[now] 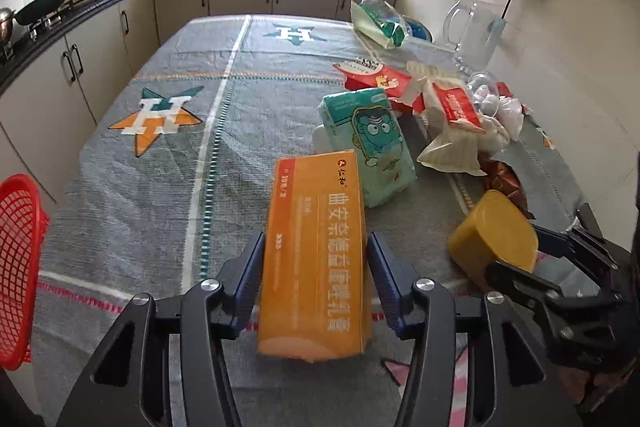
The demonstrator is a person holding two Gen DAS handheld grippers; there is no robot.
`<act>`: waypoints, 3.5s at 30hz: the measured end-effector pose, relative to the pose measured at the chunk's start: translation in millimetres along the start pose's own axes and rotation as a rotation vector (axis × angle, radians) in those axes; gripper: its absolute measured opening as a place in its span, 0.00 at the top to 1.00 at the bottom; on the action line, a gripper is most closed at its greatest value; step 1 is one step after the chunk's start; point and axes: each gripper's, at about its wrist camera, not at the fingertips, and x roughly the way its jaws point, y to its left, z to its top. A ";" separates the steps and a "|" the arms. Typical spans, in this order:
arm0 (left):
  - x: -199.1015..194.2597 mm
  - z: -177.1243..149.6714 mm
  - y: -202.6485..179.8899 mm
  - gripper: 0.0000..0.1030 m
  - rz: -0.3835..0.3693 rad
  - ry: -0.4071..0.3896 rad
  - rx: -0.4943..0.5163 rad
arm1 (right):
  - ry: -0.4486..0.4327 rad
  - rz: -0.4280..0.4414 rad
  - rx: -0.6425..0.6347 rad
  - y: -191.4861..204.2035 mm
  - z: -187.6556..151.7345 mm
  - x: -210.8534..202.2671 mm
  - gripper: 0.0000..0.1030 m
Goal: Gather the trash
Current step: 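Grasp the yellow plastic lid with the right tool while the left tool holds the orange box, then carry the orange box and yellow lid to the red basket and release both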
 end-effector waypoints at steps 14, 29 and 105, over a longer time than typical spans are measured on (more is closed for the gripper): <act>-20.5 -6.4 -3.8 0.54 0.025 -0.070 -0.007 | -0.040 0.034 0.036 0.6 -2.8 -18.5 0.31; -60.7 -24.6 -9.7 0.54 0.035 -0.151 0.017 | -0.076 0.042 0.023 19.1 -0.8 -33.0 0.31; -134.6 -83.1 275.1 0.54 0.346 -0.252 -0.479 | 0.174 0.453 -0.165 285.6 106.1 103.2 0.31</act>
